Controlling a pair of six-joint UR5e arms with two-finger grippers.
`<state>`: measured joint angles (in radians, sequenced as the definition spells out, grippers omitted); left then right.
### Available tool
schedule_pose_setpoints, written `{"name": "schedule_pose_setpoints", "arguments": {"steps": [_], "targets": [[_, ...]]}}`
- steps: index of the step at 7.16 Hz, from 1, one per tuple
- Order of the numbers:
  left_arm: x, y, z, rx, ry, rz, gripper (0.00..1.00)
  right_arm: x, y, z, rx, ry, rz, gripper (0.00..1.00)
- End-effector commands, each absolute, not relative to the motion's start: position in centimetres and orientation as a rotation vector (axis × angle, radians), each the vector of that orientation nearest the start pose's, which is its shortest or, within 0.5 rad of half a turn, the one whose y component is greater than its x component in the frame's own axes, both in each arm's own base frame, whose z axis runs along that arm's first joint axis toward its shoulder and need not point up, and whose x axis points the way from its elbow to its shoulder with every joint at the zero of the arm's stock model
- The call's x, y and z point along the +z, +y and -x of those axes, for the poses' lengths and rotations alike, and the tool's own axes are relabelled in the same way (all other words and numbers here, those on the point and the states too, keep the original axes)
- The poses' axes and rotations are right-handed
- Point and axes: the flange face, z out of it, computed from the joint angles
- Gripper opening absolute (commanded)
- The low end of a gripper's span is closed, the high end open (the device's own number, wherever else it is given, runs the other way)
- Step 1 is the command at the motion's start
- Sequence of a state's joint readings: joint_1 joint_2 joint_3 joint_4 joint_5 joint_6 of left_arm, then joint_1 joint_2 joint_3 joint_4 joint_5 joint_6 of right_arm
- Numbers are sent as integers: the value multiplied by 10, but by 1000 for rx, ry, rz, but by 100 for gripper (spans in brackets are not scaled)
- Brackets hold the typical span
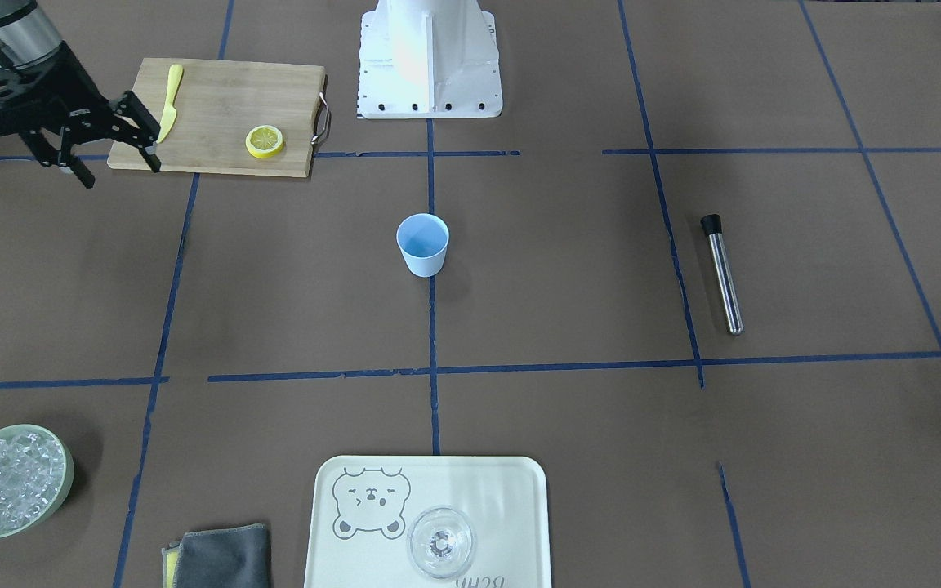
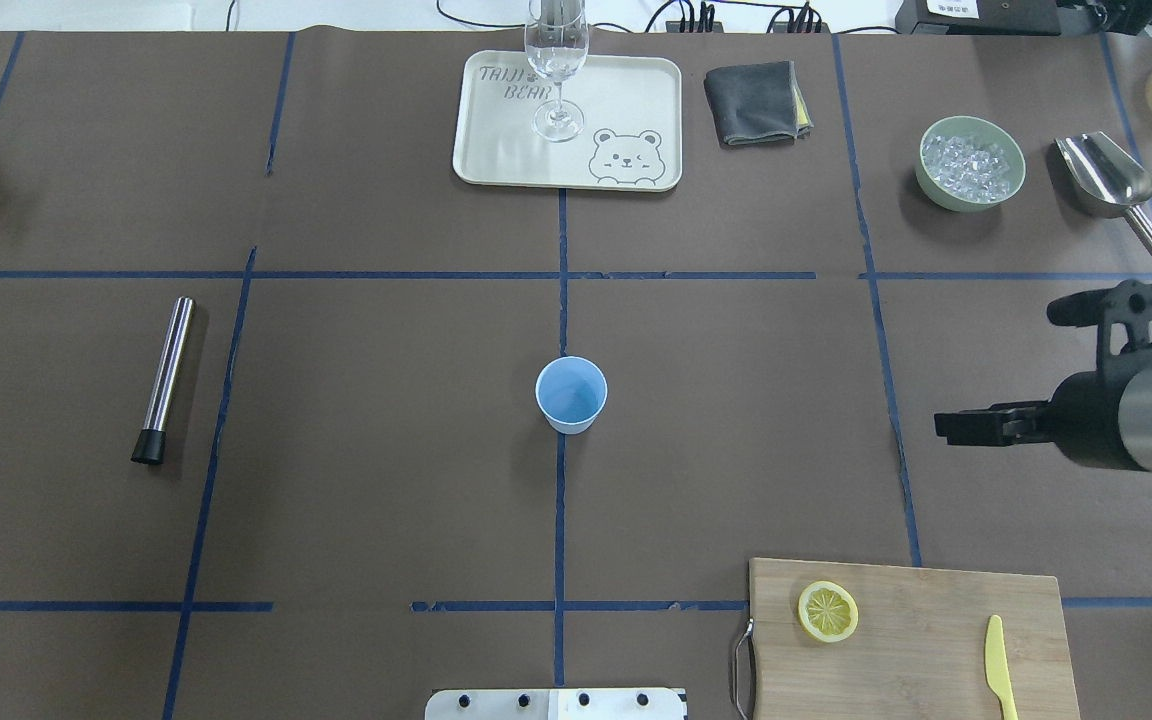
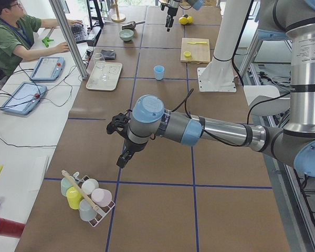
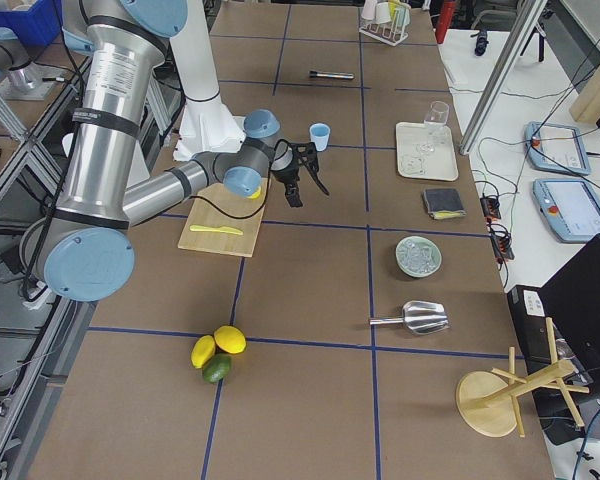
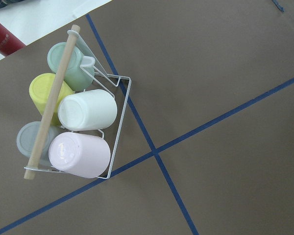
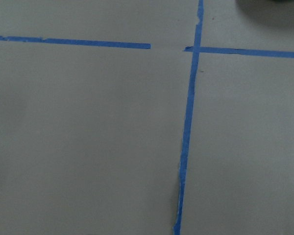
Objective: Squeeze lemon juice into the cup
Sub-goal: 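Move the right gripper down to the lemon slice on the cutting board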
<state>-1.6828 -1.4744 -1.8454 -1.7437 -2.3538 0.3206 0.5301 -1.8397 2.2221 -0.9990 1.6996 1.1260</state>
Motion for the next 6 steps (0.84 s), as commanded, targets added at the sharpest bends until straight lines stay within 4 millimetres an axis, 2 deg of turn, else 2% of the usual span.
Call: {"name": "schedule_pose_setpoints", "arguments": {"steps": [1,3,4,5,6], "targets": [[543,-454,114,345,682,-521,100,400,-231,346,49,-831,-414,100],[543,-454,115,345,680,-522,100,389,-186,389,58,-804,-396,100],[542,-454,115,346,679,-525,100,369,-180,410,90,-797,-400,100],[542,-454,115,346,679,-525,100,370,-166,428,71,-782,-405,100],[541,-455,115,350,676,-534,100,380,-163,440,64,-760,-420,100]]}}
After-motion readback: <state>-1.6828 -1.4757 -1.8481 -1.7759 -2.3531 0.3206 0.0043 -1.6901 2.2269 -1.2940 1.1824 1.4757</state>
